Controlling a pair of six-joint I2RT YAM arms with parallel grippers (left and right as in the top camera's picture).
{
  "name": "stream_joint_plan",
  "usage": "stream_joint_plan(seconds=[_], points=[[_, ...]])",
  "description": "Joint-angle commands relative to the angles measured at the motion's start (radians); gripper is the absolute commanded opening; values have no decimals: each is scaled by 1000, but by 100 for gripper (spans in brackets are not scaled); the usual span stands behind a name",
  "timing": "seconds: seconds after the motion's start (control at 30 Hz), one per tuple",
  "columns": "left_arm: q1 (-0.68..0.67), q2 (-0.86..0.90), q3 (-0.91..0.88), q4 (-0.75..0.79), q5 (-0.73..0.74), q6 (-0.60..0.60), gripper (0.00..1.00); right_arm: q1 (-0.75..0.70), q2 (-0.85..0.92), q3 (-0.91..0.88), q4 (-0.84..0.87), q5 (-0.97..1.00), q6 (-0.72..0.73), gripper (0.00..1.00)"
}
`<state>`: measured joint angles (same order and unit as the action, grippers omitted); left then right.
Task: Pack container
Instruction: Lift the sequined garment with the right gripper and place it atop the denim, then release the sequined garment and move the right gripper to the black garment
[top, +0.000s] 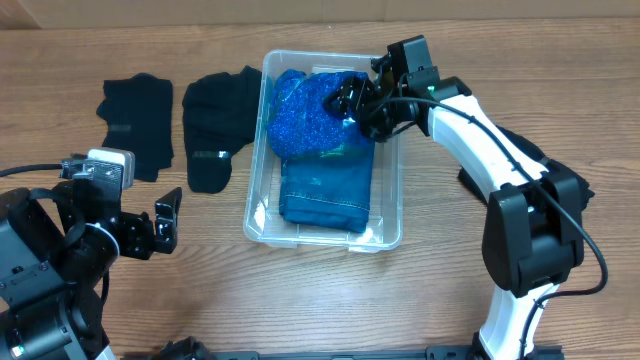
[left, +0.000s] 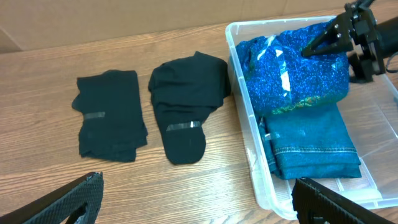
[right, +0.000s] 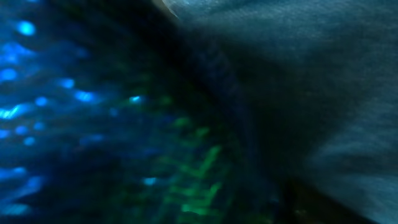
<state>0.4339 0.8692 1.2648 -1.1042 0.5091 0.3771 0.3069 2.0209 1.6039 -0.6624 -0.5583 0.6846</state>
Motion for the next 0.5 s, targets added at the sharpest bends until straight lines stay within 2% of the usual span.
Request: stream_joint_plan(seconds=[0.0,0.2,0.37,0.47], points=[[3,1,6,1,12,19,100,-5,-23,158,-146,196,-89,100],[3,1,6,1,12,19,100,-5,-23,401,-415,382,-171,100],[3,1,6,1,12,19,100,7,-25,529,-537,427,-236,100],[3,1,6,1,12,19,100,18,-40,549,-569,419,-364,100]])
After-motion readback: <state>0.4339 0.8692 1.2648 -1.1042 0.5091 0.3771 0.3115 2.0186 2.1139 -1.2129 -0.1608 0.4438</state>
